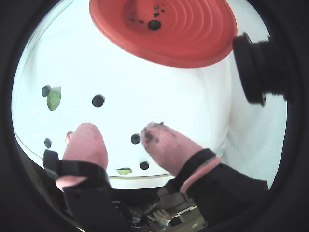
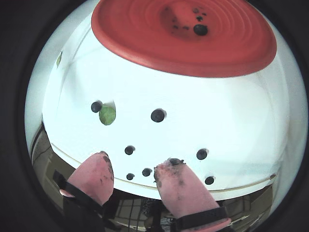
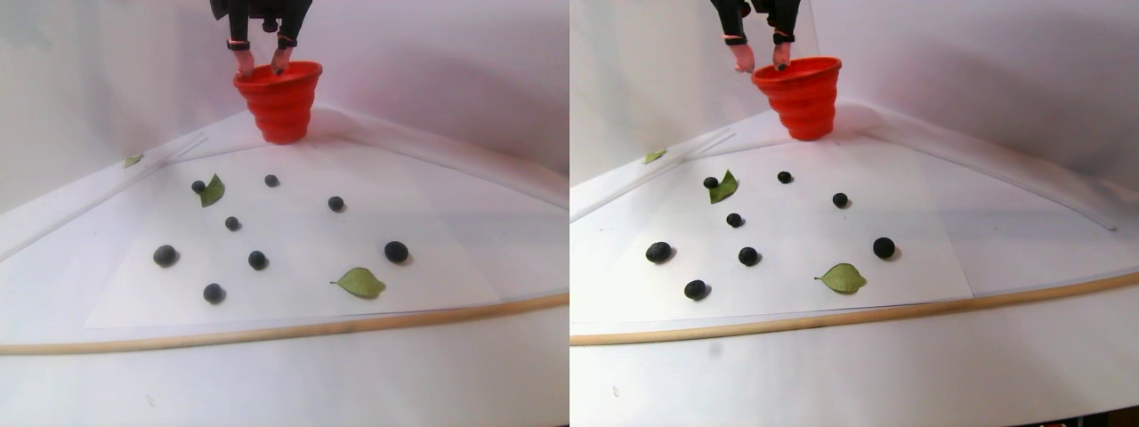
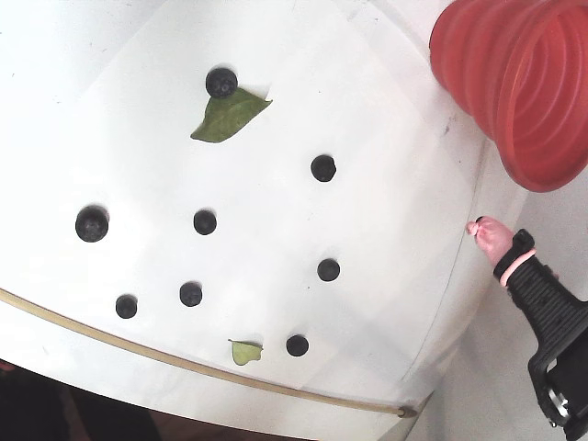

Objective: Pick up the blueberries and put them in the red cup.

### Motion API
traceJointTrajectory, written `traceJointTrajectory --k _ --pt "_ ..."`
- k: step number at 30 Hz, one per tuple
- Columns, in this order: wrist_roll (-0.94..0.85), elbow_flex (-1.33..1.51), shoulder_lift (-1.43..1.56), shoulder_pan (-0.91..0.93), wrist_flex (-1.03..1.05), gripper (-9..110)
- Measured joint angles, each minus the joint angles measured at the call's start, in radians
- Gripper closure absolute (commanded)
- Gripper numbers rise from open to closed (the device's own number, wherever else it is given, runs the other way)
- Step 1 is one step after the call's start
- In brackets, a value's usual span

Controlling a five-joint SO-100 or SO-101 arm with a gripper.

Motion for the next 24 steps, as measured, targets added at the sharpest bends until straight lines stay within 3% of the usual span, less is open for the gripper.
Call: traceJointTrajectory --k 24 --pt "-0.038 0.291 0.109 0.038 -0.029 85"
